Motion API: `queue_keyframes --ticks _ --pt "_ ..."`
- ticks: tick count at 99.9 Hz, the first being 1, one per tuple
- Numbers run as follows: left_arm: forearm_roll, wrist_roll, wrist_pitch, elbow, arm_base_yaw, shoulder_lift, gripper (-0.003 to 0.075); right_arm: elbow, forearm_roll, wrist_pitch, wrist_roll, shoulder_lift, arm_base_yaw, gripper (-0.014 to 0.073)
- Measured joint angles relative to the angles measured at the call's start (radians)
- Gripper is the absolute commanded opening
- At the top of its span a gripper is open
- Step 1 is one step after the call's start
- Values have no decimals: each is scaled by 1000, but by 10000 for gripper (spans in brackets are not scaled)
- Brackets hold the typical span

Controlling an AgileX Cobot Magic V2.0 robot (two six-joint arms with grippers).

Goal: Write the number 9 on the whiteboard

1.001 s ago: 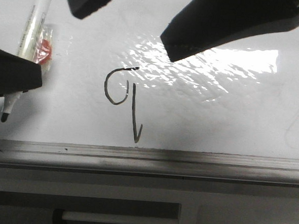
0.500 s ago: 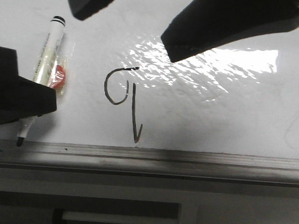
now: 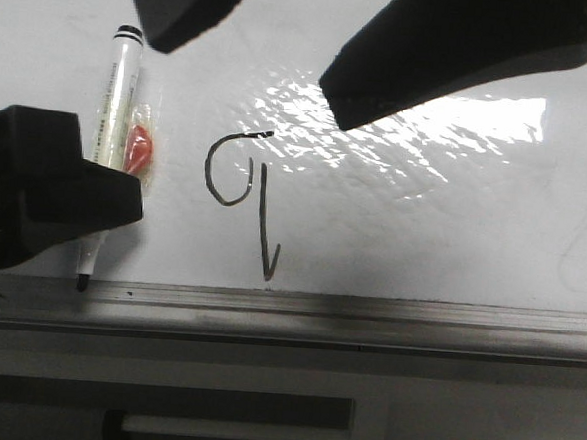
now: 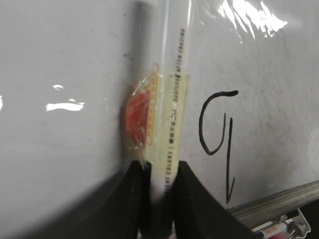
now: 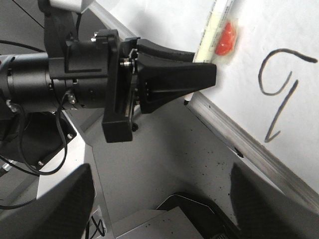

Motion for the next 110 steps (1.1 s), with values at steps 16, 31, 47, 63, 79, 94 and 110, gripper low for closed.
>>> queue_keyframes --ticks 16,31,47,63,79,94,110 --pt "20 -8 2 -2 -4 0 400 0 -1 0 0 0 0 492" --pt "33 -9 -9 -3 -6 -4 400 0 -23 -6 0 0 0 491" --pt "6 -9 -5 -3 -6 -57 400 0 -75 -7 0 0 0 293" --pt "-8 58 -3 1 -6 -181 397 12 -108 -30 0 0 0 -58" --pt "-12 129 21 1 -6 -318 295 78 -108 -101 0 -12 0 -61" --pt "-14 250 75 3 -1 -445 69 195 -110 -225 0 -64 0 -61" --pt "-16 370 168 4 -1 -588 -20 350 -110 -391 0 -176 0 -61"
